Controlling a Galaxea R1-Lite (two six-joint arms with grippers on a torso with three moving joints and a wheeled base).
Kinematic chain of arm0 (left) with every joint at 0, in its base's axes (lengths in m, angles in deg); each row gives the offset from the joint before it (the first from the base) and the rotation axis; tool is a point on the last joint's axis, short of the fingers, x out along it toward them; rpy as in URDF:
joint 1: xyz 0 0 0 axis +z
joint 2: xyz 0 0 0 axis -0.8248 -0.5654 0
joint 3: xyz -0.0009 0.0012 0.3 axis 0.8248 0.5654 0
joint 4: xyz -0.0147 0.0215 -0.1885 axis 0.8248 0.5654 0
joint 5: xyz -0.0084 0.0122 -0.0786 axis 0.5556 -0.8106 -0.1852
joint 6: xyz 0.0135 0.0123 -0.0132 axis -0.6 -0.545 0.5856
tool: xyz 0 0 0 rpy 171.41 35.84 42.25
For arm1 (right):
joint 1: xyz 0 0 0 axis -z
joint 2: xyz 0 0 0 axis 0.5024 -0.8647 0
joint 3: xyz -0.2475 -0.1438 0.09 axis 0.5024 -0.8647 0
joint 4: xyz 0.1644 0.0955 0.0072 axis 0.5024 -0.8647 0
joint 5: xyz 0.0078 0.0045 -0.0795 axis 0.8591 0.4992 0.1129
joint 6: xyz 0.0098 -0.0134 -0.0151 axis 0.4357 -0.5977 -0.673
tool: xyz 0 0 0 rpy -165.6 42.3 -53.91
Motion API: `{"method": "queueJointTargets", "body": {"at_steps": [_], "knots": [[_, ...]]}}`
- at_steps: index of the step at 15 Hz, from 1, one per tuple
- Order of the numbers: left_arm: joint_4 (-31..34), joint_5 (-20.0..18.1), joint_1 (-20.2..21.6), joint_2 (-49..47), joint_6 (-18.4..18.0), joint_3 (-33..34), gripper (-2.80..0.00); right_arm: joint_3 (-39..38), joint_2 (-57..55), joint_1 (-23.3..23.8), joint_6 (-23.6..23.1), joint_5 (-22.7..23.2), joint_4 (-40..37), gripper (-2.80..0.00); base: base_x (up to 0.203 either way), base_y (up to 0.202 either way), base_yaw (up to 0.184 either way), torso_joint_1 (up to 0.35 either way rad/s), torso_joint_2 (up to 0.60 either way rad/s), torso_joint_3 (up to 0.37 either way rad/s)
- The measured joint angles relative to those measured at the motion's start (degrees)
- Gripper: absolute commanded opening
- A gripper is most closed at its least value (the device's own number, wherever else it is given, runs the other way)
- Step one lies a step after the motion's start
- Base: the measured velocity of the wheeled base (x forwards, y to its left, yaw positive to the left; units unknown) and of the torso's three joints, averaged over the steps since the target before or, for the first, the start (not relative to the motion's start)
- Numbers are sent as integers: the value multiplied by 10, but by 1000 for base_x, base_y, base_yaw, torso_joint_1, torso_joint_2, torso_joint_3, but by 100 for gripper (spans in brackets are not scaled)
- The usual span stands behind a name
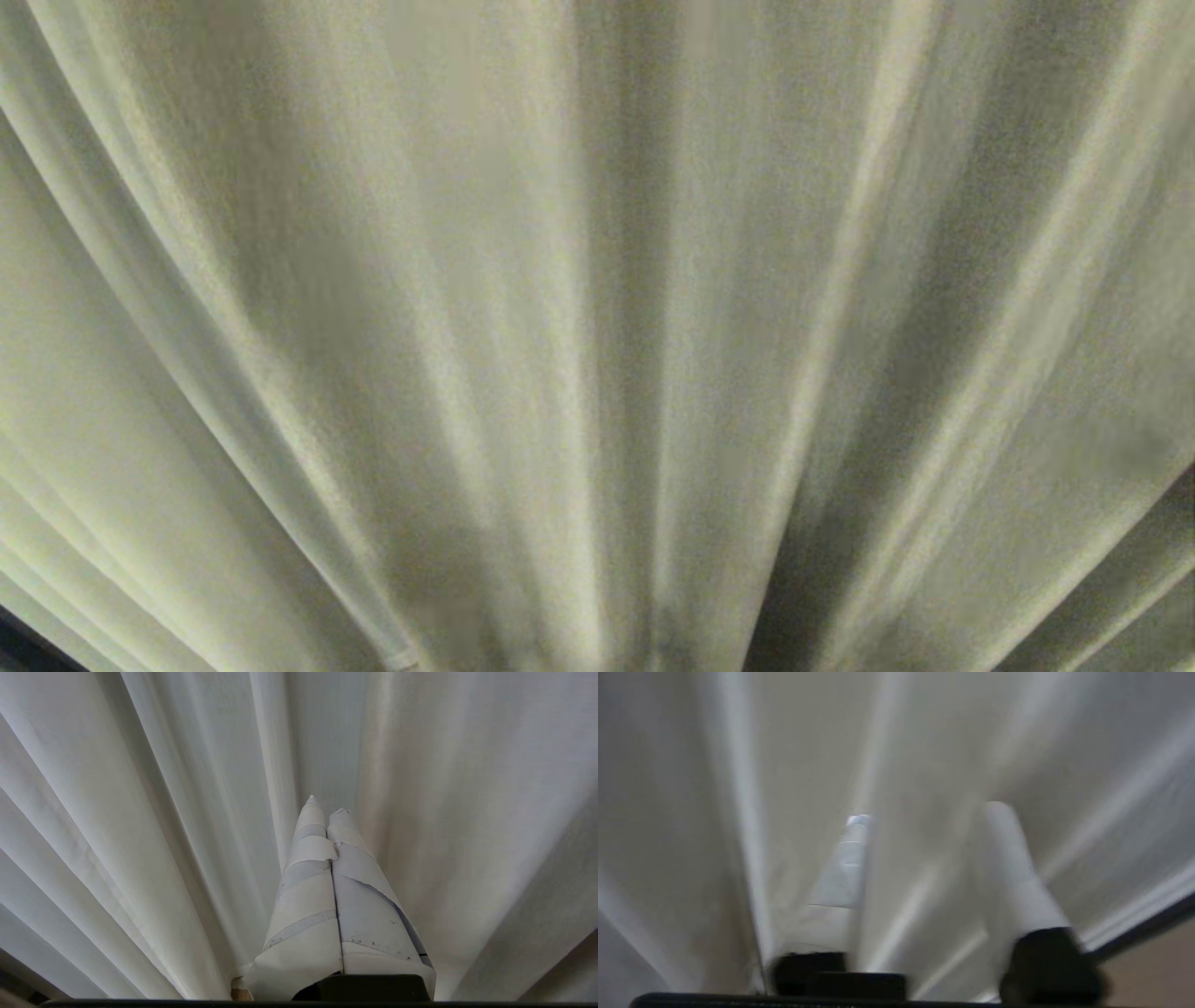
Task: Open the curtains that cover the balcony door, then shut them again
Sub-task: Close the outer curtains on both sides
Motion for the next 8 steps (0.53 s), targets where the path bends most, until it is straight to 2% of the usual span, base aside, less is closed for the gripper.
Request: {"method": "queueJointTargets", "body": {"at_steps": [3, 8], "knots": [[0, 0, 0, 0, 0, 0, -280, -47, 41, 2, 19, 0, -2, -280, 0, 0, 0, 0, 0, 0], [0, 0, 0, 0, 0, 0, -280, -127, 122, 4, 22, 5, -11, -280, 0, 0, 0, 0, 0, 0]]}}
